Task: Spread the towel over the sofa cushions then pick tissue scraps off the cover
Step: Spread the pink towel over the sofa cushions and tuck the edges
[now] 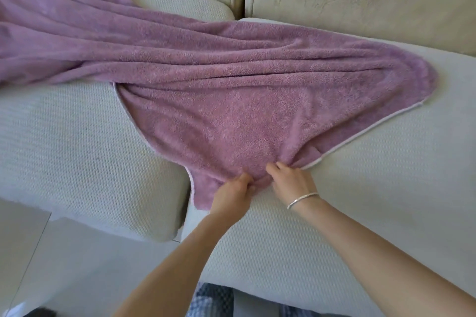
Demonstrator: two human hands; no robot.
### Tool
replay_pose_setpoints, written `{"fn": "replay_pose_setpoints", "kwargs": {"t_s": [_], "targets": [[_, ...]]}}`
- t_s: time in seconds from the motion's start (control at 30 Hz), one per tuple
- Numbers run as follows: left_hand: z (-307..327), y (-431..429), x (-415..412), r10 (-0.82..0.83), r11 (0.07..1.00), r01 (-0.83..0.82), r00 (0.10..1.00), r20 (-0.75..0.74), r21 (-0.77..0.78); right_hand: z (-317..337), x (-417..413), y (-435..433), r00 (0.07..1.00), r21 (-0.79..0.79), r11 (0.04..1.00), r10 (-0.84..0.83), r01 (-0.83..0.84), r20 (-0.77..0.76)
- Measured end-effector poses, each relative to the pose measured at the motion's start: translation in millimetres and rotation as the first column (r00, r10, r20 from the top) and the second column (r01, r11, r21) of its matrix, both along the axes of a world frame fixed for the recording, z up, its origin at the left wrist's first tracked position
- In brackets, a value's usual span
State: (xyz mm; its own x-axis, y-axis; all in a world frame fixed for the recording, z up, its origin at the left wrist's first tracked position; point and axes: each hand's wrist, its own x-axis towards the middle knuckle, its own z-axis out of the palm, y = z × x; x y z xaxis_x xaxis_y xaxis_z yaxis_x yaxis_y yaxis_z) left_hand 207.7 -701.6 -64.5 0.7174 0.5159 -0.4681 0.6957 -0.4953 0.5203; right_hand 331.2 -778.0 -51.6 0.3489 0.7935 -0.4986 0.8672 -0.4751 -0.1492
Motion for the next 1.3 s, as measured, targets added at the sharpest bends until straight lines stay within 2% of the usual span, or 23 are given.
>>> {"fn": "replay_pose_setpoints", "kwargs": {"t_s": [0.1, 0.23, 0.33, 0.43, 0.53, 0.6, 0.7, 0.83, 0.9, 1.03, 1.17, 1.3], "targets": [[6, -38, 14, 0.104, 0.984, -0.099, 0.994, 0.029, -0.148, 11, 15, -28, 0.999, 0.014, 0.999, -0.049, 0.049, 0.024], [16, -72, 48, 0.189, 0.956, -0.162, 0.978, 0.092, -0.243, 25, 44, -56, 0.989, 0.012, 0.995, -0.096, 0.095, 0.114], [22, -89, 66, 0.186, 0.95, -0.148, 0.975, 0.118, -0.275, 27, 64, -72, 0.981, -0.007, 0.995, -0.099, 0.101, 0.167], [20, -91, 66, 0.052, 0.974, -0.023, 0.991, 0.126, -0.227, 24, 73, -89, 0.989, -0.064, 0.991, -0.108, 0.115, 0.105], [11, -76, 50, -0.249, 0.968, 0.248, 0.968, 0.034, 0.041, 19, 74, -105, 0.993, -0.105, 0.989, -0.101, 0.107, 0.066], [5, -58, 32, -0.379, 0.902, 0.376, 0.925, -0.028, 0.212, 18, 69, -109, 0.985, 0.082, 0.996, 0.008, -0.023, 0.172], [8, -29, 9, -0.512, 0.805, 0.496, 0.858, -0.042, 0.327, 24, 60, -111, 0.953, 0.291, 0.937, 0.106, -0.191, 0.283], [15, -10, -8, -0.67, 0.637, 0.651, 0.733, -0.123, 0.412, 19, 31, -107, 0.925, 0.369, 0.853, 0.301, -0.37, 0.232], [17, -8, -11, -0.721, 0.584, 0.71, 0.676, -0.149, 0.393, 14, 17, -103, 0.898, 0.333, 0.834, 0.397, -0.439, 0.189], [20, -2, -18, -0.791, 0.498, 0.79, 0.583, -0.186, 0.358, 2, -8, -96, 0.89, 0.284, 0.844, 0.441, -0.456, 0.12], [22, -6, -10, -0.759, 0.574, 0.715, 0.648, -0.07, 0.399, -7, -17, -82, 0.916, 0.3, 0.867, 0.359, -0.398, 0.178], [29, -22, -3, -0.687, 0.664, 0.64, 0.726, -0.024, 0.387, -4, -2, -86, 0.9, 0.347, 0.831, 0.39, -0.435, 0.194]]}}
